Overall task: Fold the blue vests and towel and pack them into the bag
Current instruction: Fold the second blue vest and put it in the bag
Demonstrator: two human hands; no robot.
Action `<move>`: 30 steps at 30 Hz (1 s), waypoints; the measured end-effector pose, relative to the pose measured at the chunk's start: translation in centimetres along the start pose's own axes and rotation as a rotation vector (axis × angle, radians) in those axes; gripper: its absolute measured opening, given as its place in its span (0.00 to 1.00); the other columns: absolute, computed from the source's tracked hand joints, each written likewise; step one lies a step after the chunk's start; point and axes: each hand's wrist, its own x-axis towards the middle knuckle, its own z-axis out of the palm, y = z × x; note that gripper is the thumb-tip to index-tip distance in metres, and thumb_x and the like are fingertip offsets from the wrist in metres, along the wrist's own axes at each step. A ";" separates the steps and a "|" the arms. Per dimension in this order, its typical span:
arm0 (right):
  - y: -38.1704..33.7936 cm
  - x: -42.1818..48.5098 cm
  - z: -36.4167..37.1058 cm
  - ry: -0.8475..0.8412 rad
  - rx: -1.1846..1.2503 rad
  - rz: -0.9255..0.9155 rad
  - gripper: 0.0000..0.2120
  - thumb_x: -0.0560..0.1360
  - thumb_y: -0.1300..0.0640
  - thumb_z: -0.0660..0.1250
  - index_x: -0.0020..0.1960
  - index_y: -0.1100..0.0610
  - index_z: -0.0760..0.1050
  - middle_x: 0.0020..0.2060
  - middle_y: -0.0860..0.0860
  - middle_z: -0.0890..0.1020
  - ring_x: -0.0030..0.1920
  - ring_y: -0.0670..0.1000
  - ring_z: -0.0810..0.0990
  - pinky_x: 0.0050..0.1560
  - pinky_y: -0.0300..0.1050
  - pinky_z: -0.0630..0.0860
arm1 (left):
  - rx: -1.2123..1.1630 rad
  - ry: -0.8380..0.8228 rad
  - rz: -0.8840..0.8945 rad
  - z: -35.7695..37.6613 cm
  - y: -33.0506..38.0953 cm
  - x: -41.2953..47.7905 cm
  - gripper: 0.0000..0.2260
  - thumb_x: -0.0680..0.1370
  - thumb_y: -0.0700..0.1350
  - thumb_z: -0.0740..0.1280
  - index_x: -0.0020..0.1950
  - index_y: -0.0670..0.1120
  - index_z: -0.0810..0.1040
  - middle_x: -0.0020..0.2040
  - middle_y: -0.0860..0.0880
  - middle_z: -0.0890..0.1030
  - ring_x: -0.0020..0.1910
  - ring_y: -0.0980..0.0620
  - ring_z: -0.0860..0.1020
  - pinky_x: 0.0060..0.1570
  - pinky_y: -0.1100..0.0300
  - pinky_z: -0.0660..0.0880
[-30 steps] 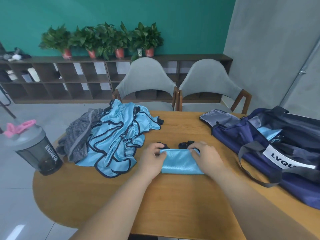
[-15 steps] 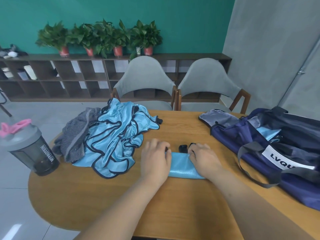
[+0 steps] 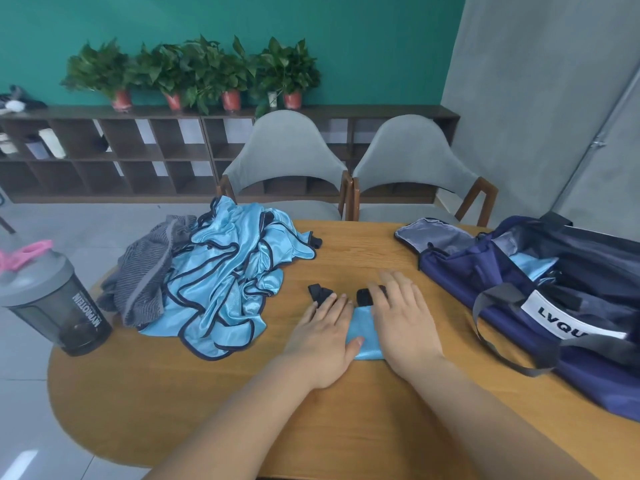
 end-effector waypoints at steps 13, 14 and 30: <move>0.7 -1.4 1.2 -0.351 0.195 0.131 0.34 0.85 0.35 0.42 0.85 0.47 0.37 0.84 0.43 0.38 0.82 0.50 0.32 0.83 0.54 0.40 | -0.070 0.027 -0.024 0.7 -0.8 0.5 0.34 0.85 0.66 0.42 0.85 0.50 0.35 0.83 0.55 0.31 0.81 0.57 0.29 0.82 0.50 0.36; 0.6 -1.2 1.1 -0.368 0.199 0.136 0.34 0.85 0.35 0.43 0.85 0.47 0.37 0.84 0.43 0.38 0.82 0.50 0.32 0.83 0.54 0.40 | -0.094 0.018 -0.013 0.7 -0.9 0.5 0.34 0.85 0.66 0.42 0.85 0.50 0.35 0.84 0.54 0.32 0.81 0.57 0.29 0.82 0.51 0.36; 0.6 3.5 -1.2 -0.318 0.076 -0.169 0.23 0.86 0.39 0.52 0.75 0.44 0.73 0.71 0.42 0.76 0.77 0.46 0.66 0.83 0.52 0.42 | -0.561 0.407 -0.169 1.6 -2.5 -0.4 0.27 0.87 0.53 0.59 0.85 0.49 0.58 0.84 0.55 0.58 0.83 0.59 0.50 0.79 0.63 0.48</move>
